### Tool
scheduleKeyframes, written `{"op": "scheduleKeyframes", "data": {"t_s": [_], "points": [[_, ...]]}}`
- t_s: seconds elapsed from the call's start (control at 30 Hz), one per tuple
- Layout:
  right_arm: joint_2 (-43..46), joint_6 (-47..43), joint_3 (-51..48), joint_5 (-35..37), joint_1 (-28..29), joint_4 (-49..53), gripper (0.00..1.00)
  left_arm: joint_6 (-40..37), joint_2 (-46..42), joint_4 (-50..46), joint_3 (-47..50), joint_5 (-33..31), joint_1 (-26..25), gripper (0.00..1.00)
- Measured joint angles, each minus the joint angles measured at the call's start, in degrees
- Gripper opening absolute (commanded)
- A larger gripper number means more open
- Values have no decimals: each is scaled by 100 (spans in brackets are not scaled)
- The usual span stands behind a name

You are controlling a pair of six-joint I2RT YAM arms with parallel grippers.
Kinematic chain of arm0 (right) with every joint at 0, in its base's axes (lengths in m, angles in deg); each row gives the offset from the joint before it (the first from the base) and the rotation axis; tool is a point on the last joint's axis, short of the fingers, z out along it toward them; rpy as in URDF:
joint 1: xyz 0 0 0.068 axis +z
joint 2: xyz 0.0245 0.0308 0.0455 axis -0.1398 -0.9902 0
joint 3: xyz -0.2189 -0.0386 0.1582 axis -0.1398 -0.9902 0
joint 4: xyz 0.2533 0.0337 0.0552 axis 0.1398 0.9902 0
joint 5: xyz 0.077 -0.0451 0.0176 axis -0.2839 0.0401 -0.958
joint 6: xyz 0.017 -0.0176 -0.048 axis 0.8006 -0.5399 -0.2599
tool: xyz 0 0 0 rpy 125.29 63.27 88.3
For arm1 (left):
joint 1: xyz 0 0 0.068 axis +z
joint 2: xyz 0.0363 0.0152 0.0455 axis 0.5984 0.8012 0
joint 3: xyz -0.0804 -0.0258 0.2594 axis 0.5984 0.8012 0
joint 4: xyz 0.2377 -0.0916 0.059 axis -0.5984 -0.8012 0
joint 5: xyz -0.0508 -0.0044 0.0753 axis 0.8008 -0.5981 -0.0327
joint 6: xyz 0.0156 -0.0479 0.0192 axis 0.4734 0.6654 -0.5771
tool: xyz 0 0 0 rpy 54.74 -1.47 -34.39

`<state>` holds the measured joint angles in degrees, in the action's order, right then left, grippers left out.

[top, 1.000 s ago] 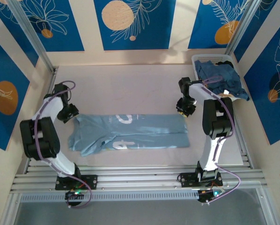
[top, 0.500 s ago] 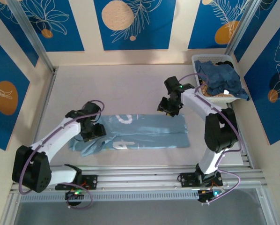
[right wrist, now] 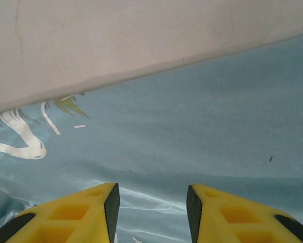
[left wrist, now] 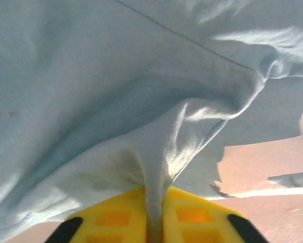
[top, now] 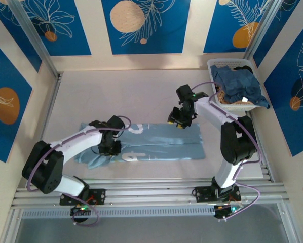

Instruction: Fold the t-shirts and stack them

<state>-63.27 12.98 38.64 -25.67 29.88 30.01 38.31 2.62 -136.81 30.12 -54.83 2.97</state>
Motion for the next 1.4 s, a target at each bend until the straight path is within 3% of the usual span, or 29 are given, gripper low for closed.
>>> {"op": "scheduleKeyframes", "data": {"t_s": [0.93, 1.07, 1.17, 1.3, 1.4], "points": [[-2, -2, -179, 2, -24, 9, 39, 2063, 433, -632, -874, 1464, -116, 0], [-72, -2, -179, 2, -24, 9, 39, 2251, 586, -483, -826, 1659, -129, 21], [-155, -2, -179, 2, -24, 9, 39, 2240, 645, -514, -833, 1593, -133, 50], [-186, -4, -179, -4, -22, -7, 39, 2015, 474, -758, -874, 1200, 166, 57], [-186, -22, -179, -50, 0, -85, 37, 1751, 155, -835, -870, 905, 1019, 52]]}}
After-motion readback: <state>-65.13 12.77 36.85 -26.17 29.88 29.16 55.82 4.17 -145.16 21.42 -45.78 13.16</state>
